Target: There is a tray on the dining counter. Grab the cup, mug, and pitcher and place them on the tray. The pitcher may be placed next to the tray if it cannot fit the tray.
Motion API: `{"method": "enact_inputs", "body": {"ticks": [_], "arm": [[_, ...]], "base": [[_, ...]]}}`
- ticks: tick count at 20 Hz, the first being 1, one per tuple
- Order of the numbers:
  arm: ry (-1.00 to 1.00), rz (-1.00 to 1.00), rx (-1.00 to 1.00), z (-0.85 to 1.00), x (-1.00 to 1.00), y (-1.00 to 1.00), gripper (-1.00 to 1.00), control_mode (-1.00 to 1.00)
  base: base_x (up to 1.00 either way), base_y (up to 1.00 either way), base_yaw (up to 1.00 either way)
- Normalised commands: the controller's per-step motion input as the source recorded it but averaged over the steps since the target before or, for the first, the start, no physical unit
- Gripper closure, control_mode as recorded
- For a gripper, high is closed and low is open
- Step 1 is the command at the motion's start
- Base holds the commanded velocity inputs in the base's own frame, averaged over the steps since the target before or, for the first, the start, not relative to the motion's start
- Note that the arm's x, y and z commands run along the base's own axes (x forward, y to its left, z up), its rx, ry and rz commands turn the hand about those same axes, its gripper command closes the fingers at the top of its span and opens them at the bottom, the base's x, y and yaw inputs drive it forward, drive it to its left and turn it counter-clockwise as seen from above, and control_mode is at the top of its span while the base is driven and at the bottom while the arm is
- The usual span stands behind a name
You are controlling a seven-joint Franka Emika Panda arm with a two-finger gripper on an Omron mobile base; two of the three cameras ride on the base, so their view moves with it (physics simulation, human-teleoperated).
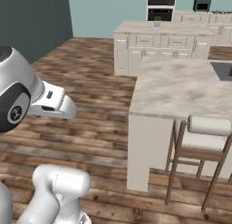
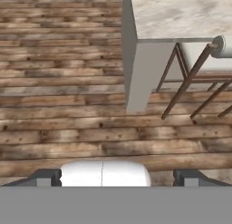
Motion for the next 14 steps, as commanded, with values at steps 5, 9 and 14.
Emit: {"method": "enact_inputs", "body": {"ticks": [5, 9, 14], "arm": [[0.00, 0.00, 0.00, 0.00, 0.00, 0.00, -1.00, 1.00], [0.00, 0.00, 0.00, 0.00, 0.00, 0.00, -1.00, 1.00], [0.00, 0.00, 0.00, 0.00, 0.00, 0.00, -1.00, 1.00]], "base": [[0.36, 1.00, 0.00], [0.83, 1.00, 0.00], [1.00, 1.00, 0.00]]}}
